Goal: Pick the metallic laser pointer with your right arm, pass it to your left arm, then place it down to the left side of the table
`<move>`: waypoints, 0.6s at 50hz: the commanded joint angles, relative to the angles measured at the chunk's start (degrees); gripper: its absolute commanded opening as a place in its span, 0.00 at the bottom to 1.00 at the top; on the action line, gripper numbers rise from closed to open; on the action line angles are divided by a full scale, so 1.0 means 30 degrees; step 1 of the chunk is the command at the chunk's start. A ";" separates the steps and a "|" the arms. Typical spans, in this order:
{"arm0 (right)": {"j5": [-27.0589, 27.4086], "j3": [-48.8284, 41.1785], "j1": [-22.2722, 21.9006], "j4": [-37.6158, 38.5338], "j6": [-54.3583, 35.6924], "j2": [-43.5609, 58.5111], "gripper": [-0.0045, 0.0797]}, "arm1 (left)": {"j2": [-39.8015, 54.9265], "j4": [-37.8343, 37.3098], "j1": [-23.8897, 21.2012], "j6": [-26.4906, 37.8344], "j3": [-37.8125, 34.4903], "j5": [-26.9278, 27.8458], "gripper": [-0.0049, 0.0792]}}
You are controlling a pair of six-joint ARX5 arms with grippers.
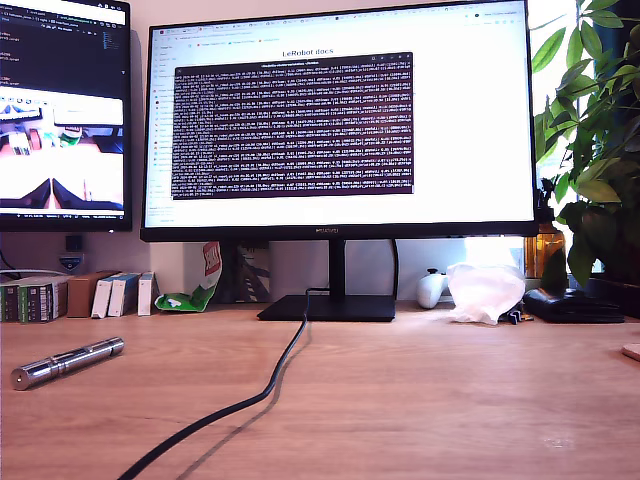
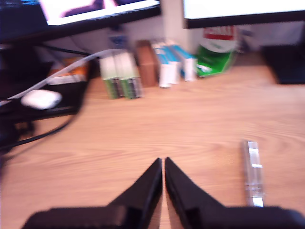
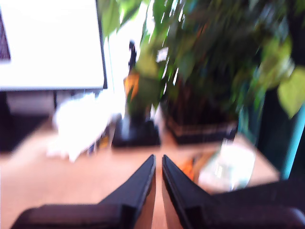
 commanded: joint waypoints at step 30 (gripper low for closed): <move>0.0874 -0.0299 0.1020 -0.1494 -0.0182 -0.1231 0.10 | -0.6521 -0.1749 -0.0153 -0.0284 -0.3009 -0.2113 0.04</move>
